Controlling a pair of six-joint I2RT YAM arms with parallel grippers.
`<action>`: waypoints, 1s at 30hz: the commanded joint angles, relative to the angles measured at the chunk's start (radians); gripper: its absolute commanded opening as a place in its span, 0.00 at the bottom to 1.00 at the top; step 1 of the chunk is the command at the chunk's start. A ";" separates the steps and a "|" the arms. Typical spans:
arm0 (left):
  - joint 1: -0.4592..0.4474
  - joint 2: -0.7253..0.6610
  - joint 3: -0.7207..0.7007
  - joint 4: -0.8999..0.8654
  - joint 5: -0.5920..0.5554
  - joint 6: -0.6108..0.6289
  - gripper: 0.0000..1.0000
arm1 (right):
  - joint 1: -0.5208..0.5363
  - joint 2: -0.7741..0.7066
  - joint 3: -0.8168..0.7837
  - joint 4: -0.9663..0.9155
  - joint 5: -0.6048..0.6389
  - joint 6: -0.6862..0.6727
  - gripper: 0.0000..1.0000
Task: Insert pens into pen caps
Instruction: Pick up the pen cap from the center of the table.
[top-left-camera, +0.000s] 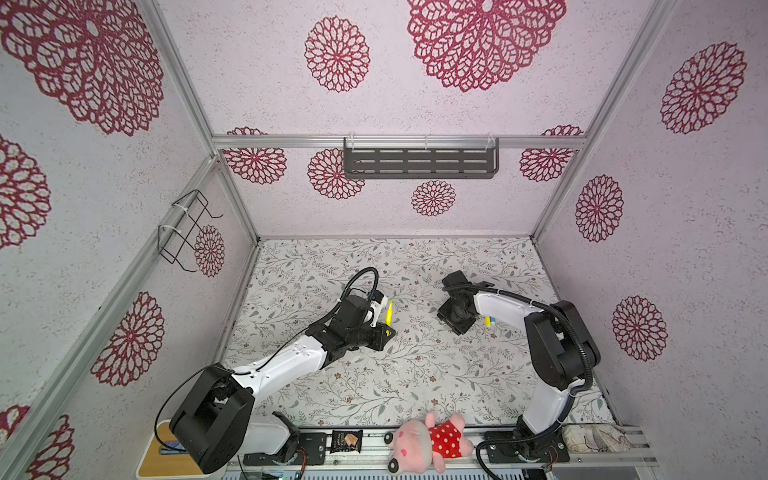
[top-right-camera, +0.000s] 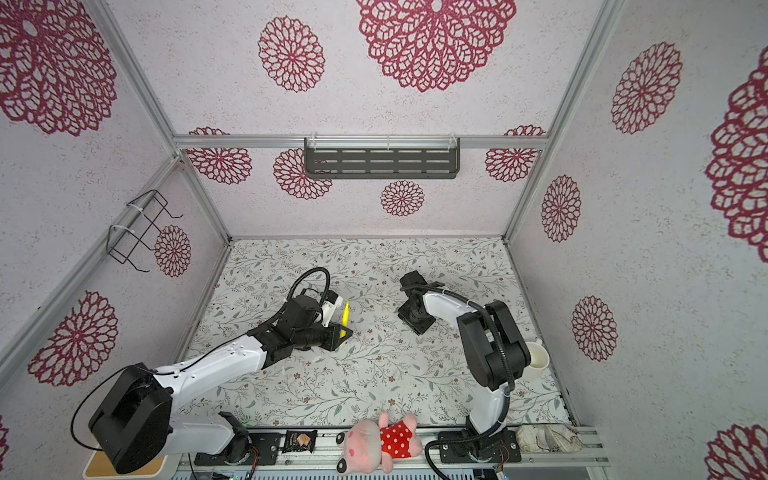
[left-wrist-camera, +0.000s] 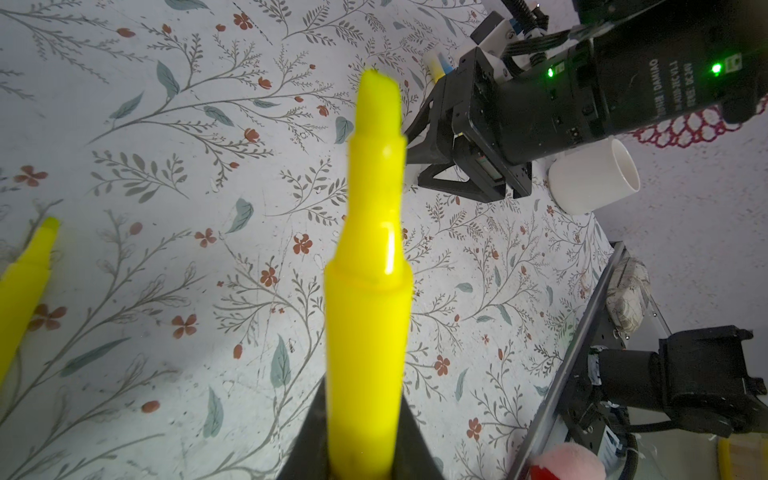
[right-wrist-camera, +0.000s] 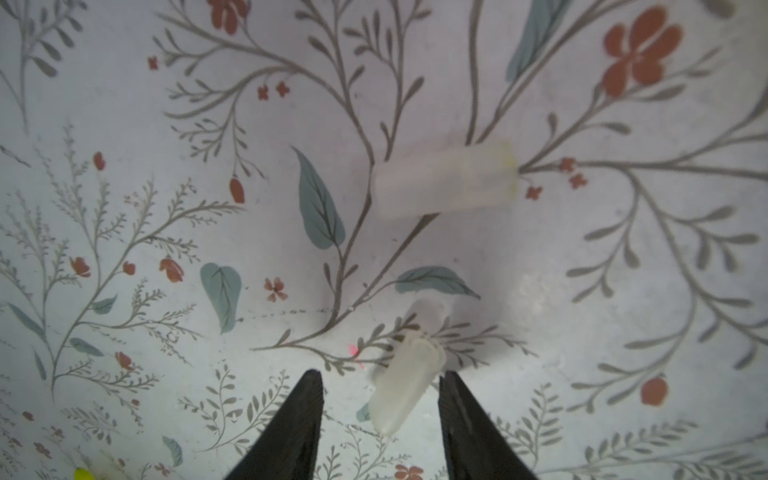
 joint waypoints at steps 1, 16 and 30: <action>-0.006 -0.028 -0.012 0.007 -0.017 0.007 0.00 | -0.007 0.029 0.043 -0.081 0.004 -0.023 0.47; -0.006 -0.041 -0.018 0.004 -0.025 0.004 0.00 | -0.009 0.095 0.082 -0.166 0.001 -0.061 0.31; -0.006 -0.041 -0.012 0.001 -0.026 0.009 0.00 | -0.007 0.057 -0.003 -0.044 -0.064 -0.108 0.00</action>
